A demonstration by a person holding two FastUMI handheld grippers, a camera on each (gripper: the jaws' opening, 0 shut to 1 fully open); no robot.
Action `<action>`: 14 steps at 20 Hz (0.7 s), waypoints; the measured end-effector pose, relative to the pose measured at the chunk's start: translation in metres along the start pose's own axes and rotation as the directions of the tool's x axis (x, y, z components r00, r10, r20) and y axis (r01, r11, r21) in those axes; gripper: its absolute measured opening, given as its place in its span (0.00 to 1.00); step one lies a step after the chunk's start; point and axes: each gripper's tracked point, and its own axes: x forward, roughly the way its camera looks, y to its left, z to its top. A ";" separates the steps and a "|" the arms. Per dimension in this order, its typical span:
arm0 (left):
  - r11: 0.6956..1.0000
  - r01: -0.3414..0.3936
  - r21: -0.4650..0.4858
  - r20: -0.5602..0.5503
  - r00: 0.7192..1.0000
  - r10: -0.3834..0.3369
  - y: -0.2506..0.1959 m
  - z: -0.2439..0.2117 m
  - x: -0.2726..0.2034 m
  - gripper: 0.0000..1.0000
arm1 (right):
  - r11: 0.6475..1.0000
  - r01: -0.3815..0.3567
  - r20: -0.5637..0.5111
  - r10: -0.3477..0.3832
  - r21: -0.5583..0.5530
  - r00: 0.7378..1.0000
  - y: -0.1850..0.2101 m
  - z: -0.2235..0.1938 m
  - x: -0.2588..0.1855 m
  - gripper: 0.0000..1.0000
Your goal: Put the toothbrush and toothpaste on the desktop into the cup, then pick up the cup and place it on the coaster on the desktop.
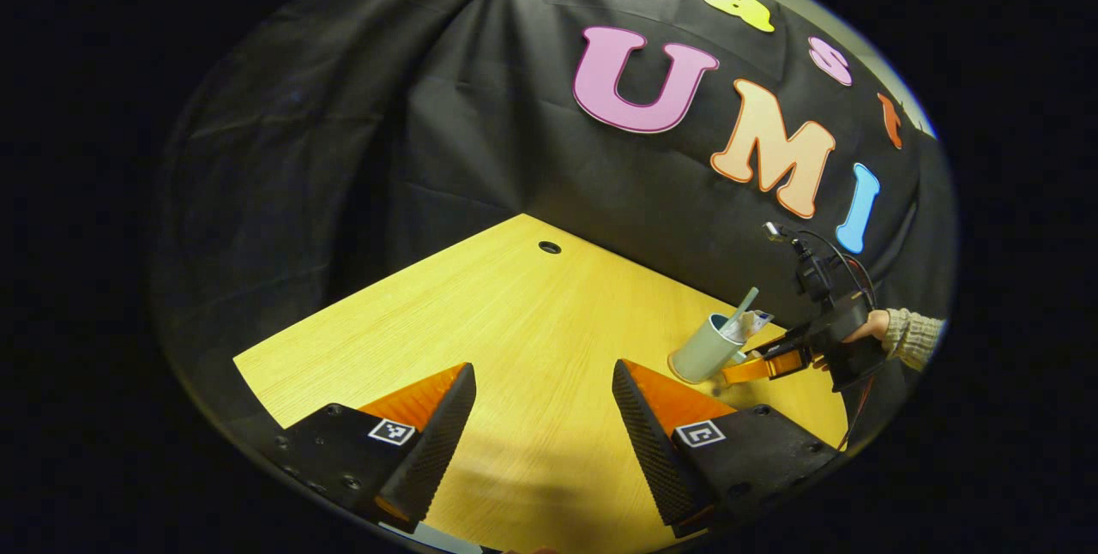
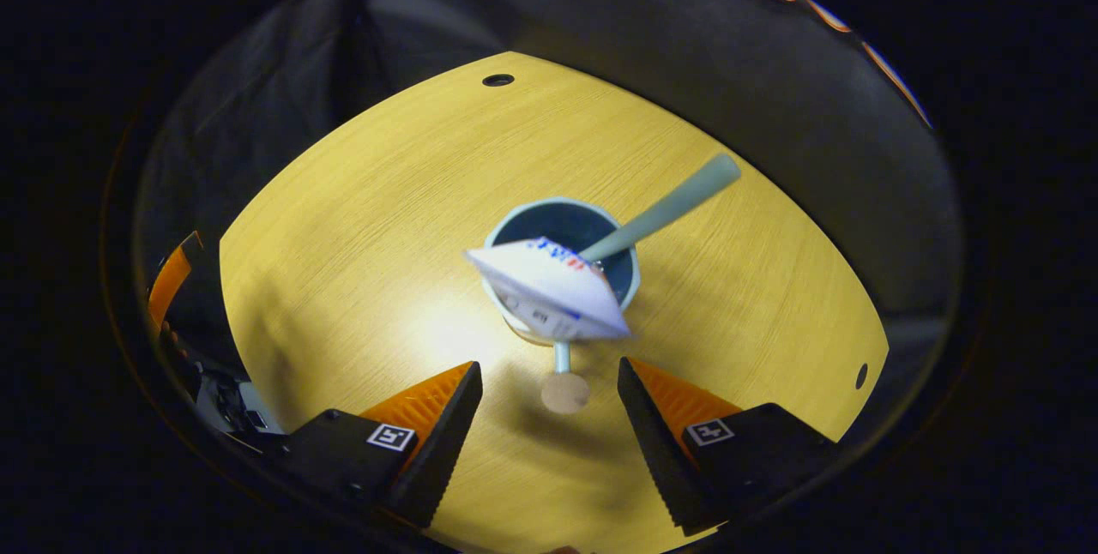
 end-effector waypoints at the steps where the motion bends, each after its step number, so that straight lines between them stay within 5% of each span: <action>1: 1.000 0.013 0.011 -0.003 1.000 -0.013 -0.006 -0.001 0.002 0.94 | 1.000 0.005 0.015 -0.006 0.018 1.000 -0.001 -0.007 -0.006 0.99; 7: 0.991 0.113 0.069 -0.074 0.991 -0.108 -0.059 -0.019 0.008 0.94 | 0.981 0.060 0.106 -0.081 0.185 0.991 -0.025 -0.055 -0.053 0.99; 14: 0.961 0.229 0.152 -0.172 0.964 -0.203 -0.124 -0.047 0.009 0.94 | 0.914 0.089 0.241 -0.197 0.396 0.950 -0.063 -0.113 -0.119 0.99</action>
